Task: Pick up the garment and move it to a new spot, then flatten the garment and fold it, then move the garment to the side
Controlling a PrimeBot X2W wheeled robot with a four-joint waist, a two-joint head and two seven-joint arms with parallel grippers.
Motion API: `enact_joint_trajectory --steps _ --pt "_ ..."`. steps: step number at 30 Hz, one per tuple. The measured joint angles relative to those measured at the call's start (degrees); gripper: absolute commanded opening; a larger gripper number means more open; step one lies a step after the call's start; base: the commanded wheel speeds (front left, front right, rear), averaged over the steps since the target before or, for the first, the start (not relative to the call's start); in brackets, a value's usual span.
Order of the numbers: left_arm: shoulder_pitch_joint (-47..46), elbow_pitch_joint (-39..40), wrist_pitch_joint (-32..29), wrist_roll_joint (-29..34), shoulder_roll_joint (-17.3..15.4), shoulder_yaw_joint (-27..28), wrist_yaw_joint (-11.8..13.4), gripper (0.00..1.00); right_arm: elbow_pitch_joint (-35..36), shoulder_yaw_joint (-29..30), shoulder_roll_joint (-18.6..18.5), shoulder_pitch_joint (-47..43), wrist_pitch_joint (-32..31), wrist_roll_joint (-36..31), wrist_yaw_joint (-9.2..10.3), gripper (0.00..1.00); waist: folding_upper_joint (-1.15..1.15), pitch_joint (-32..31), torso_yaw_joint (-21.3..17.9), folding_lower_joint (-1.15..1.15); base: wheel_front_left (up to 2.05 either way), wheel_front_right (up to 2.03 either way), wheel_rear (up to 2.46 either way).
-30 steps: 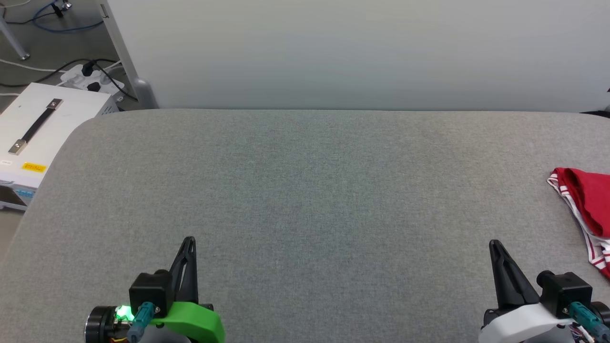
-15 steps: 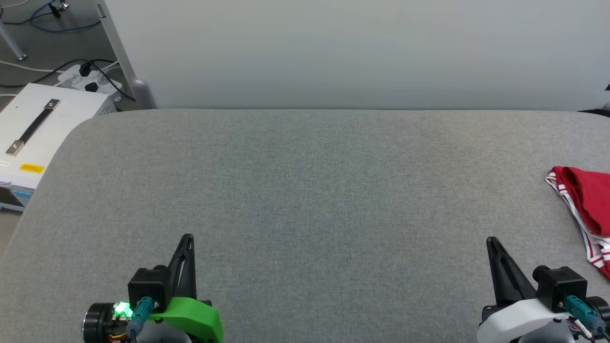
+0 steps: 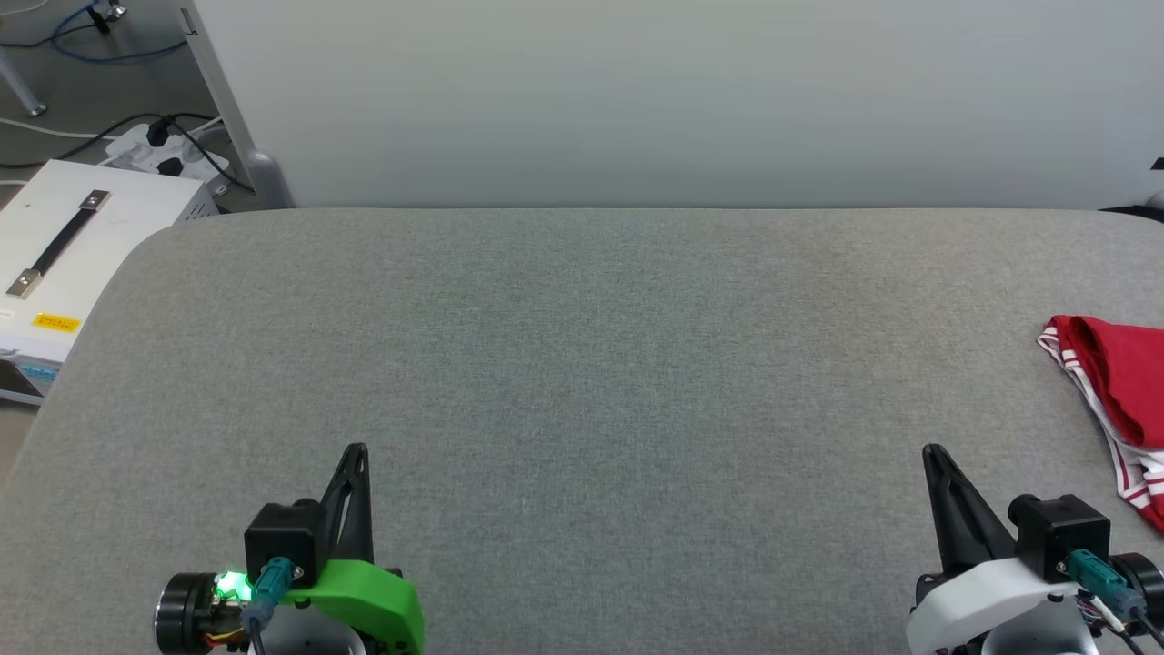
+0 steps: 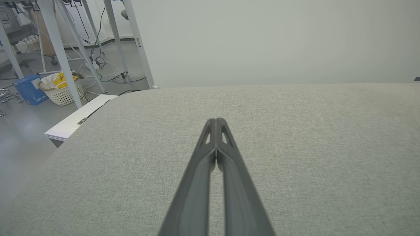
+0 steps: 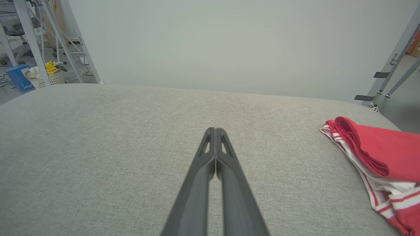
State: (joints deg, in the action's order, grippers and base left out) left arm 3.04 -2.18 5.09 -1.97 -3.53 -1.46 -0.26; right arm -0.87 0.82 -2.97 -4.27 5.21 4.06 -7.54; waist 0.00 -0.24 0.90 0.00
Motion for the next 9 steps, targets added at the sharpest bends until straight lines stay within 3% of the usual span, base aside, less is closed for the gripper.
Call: enact_joint_trajectory --steps 9 --pt "-0.8 0.6 -1.1 0.1 0.1 0.2 0.0 0.0 0.1 -0.2 0.0 0.9 -1.0 -1.0 0.0 0.0 0.0 0.0 -0.2 0.0 0.0 0.0 0.0"
